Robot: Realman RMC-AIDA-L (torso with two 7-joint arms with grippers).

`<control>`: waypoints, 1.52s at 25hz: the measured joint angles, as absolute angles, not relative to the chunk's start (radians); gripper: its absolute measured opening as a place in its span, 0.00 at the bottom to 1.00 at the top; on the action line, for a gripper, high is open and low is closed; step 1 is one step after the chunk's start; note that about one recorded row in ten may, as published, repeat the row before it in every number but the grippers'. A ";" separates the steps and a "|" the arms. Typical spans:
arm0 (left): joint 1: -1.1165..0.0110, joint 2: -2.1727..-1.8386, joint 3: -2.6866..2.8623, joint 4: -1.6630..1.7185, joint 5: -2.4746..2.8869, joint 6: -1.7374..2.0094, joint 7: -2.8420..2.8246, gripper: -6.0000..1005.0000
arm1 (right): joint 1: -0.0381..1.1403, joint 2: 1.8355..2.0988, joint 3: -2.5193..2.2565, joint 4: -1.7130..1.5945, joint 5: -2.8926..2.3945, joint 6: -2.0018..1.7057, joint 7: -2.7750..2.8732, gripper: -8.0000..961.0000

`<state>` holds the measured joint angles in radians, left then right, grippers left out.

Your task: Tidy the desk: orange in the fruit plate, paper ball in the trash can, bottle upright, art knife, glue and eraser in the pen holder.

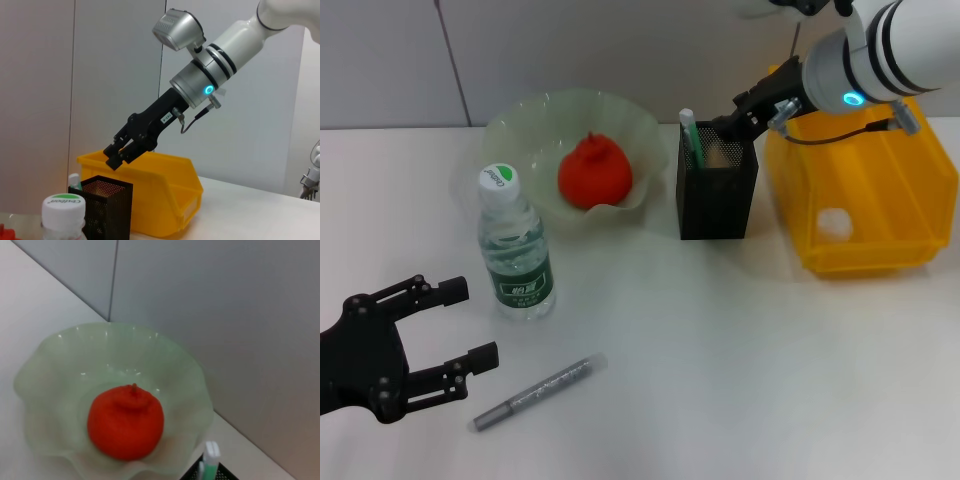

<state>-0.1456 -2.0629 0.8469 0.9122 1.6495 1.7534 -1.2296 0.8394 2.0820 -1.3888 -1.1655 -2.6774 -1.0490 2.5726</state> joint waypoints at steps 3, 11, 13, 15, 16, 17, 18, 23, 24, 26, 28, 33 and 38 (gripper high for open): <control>-0.147 -2.062 0.846 0.911 1.650 1.753 -1.230 0.77 | 0.841 2.082 -1.389 -1.144 -2.671 -1.032 2.567 0.32; -0.141 -2.053 0.840 0.949 1.666 1.753 -1.249 0.77 | 0.765 2.082 -1.378 -1.269 -2.651 -1.095 2.571 0.55; -0.140 -2.052 0.839 0.999 1.707 1.747 -1.277 0.77 | 0.712 2.081 -1.376 -1.354 -2.609 -1.145 2.569 0.60; -0.140 -2.057 0.837 1.078 1.771 1.739 -1.325 0.76 | 0.649 2.079 -1.375 -1.445 -2.537 -1.196 2.538 0.60; -0.140 -2.061 0.837 1.126 1.803 1.737 -1.356 0.76 | 0.611 2.079 -1.372 -1.493 -2.491 -1.231 2.513 0.60; -0.141 -2.064 0.838 1.162 1.826 1.736 -1.381 0.76 | 0.578 2.079 -1.366 -1.535 -2.443 -1.269 2.478 0.60; -0.141 -2.064 0.838 1.162 1.826 1.736 -1.381 0.76 | 0.549 2.080 -1.358 -1.565 -2.404 -1.307 2.448 0.60; -0.148 -2.068 0.915 1.426 1.979 1.736 -1.582 0.76 | 0.440 2.081 -1.312 -1.627 -2.261 -1.482 2.347 0.60; -0.148 -2.069 0.931 1.459 1.999 1.735 -1.605 0.76 | 0.426 2.082 -1.305 -1.627 -2.254 -1.500 2.338 0.60; -0.148 -2.069 0.964 1.514 2.036 1.733 -1.650 0.76 | 0.399 2.083 -1.294 -1.622 -2.251 -1.526 2.318 0.60; -0.149 -2.069 0.989 1.549 2.061 1.730 -1.681 0.75 | 0.373 2.083 -1.287 -1.617 -2.251 -1.545 2.296 0.60; -0.175 -2.070 1.098 1.623 2.196 1.718 -1.797 0.75 | 0.343 2.081 -1.236 -1.616 -2.260 -1.595 2.257 0.60; -0.259 -2.069 1.203 1.628 2.335 1.717 -1.952 0.75 | 0.337 2.080 -1.180 -1.588 -2.259 -1.658 2.176 0.60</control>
